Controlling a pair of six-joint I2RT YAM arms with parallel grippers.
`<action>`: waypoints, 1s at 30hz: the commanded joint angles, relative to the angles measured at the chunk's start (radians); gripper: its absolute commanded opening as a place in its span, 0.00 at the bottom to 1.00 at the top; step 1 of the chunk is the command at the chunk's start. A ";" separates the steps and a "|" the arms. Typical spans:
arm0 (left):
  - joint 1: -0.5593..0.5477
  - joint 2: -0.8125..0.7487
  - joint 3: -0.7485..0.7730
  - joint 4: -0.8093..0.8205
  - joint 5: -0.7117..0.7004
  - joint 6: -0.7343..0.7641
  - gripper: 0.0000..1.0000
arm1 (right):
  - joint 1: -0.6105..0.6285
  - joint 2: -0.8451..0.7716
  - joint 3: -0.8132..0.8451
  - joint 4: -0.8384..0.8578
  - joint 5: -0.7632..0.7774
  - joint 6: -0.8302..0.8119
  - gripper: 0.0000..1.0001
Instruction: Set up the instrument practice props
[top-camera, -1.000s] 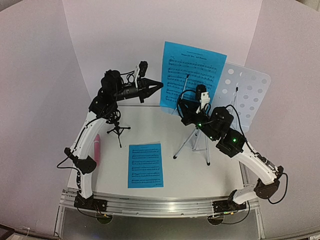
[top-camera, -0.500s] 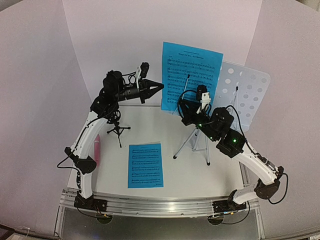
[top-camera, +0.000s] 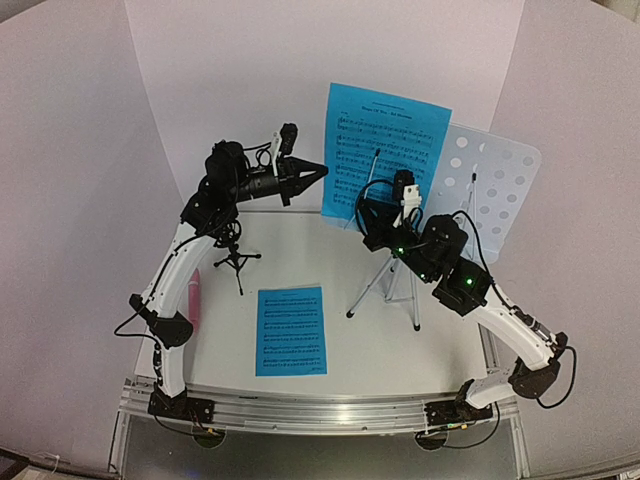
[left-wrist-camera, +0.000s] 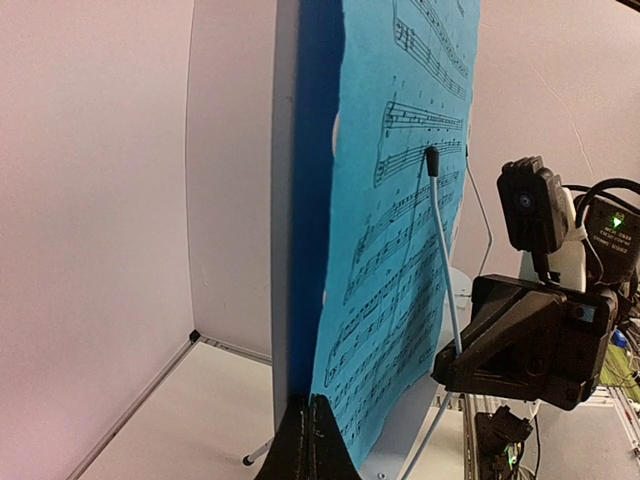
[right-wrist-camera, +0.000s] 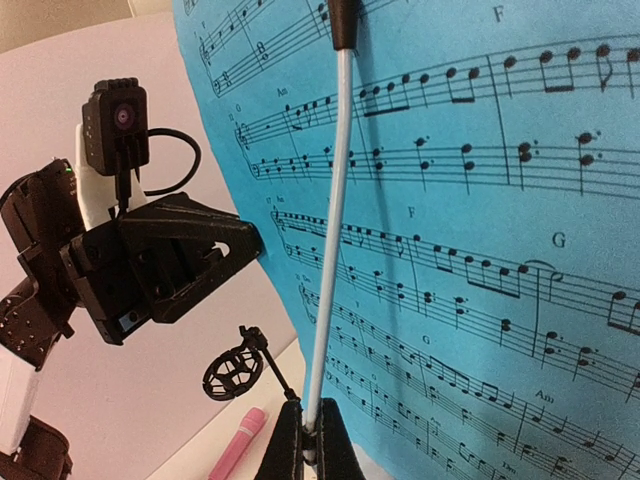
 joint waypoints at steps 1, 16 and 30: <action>-0.004 -0.004 0.026 0.034 -0.006 -0.002 0.00 | 0.011 -0.014 -0.011 -0.008 -0.004 0.012 0.00; -0.004 -0.003 0.020 0.043 -0.005 -0.006 0.00 | 0.011 -0.025 -0.018 -0.008 -0.006 0.033 0.15; -0.004 -0.019 0.004 0.059 0.000 0.000 0.02 | 0.011 -0.047 -0.034 -0.008 -0.020 0.054 0.18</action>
